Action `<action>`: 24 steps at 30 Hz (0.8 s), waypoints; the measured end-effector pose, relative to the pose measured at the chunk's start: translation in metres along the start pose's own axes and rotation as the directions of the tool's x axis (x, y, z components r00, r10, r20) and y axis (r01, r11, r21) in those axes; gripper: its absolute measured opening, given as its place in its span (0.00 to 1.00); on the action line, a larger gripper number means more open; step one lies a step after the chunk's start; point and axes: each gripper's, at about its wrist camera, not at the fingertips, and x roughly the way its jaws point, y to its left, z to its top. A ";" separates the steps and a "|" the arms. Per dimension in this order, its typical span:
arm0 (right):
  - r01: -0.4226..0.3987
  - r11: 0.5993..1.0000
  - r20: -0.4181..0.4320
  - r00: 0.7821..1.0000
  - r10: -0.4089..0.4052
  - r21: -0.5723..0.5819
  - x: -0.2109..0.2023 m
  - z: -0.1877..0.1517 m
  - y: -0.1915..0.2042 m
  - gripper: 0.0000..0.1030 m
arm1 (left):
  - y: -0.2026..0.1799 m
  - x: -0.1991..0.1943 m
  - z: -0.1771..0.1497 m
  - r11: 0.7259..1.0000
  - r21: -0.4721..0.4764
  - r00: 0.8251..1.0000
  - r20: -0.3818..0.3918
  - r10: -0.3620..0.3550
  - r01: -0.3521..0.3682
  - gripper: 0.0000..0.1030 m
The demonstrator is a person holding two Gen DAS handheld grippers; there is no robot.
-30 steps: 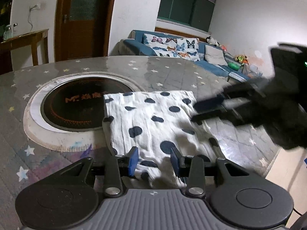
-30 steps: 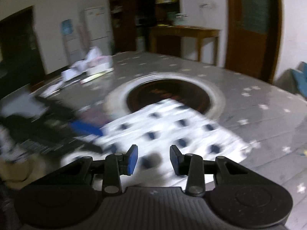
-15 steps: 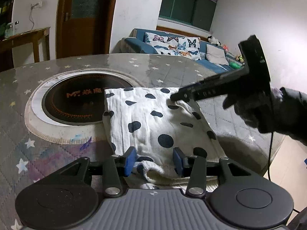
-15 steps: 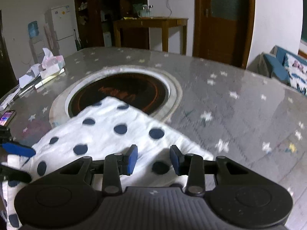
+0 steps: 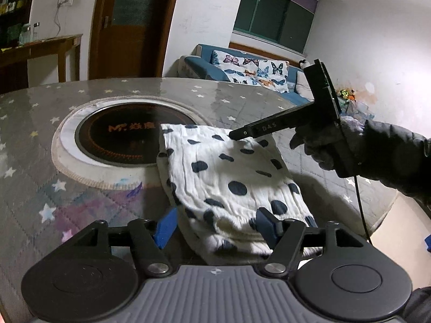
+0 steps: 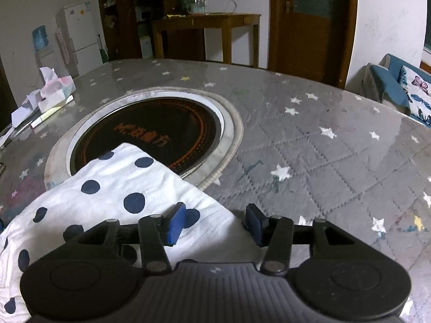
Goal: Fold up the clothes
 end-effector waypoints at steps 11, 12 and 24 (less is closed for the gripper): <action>-0.021 0.999 -0.035 0.999 0.020 -0.029 0.001 0.003 -0.002 0.47 | 0.008 0.003 -0.012 0.998 -0.062 0.998 -0.054 -0.036 0.033 0.68; -0.021 0.999 -0.037 0.999 0.020 -0.031 0.000 0.003 -0.002 0.42 | 0.009 0.004 -0.012 0.997 -0.066 0.998 -0.055 -0.038 0.035 0.68; 0.108 0.994 -0.026 0.994 -0.108 -0.027 -0.031 -0.024 -0.008 0.21 | 0.010 0.033 0.011 1.000 -0.021 0.999 -0.051 -0.007 0.006 0.67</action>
